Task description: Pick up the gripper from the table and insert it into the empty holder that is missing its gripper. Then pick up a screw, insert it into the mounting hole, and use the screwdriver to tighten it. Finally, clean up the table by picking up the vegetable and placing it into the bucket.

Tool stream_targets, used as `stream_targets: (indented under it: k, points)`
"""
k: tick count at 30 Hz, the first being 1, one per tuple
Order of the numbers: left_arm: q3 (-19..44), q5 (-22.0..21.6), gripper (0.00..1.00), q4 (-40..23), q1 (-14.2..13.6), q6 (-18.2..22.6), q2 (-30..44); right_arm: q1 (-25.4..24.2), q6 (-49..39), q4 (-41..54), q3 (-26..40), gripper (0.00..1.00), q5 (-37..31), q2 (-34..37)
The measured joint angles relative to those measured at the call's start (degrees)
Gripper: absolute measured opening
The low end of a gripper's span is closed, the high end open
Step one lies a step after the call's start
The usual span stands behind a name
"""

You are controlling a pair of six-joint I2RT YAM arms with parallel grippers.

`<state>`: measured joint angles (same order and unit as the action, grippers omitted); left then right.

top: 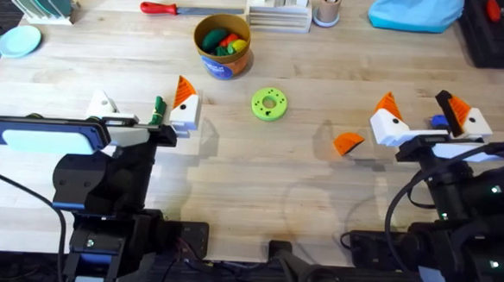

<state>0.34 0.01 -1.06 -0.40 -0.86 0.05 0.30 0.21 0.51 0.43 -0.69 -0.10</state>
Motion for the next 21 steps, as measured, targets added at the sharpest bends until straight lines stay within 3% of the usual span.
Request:
stream_targets:
  k: [13,17,21]
  points:
    - [0.0,0.0,0.991,-0.4,0.0,0.0,0.0,0.0,0.2,0.8,0.2,0.991,-0.1,0.0]
    - [2.7,-0.3,0.991,-9.3,0.0,0.0,0.1,0.0,2.2,8.3,3.7,0.992,0.0,0.4]
    - [13.2,-2.3,0.991,-25.7,0.0,0.0,3.1,0.0,3.1,20.3,11.5,0.992,-1.0,4.8]
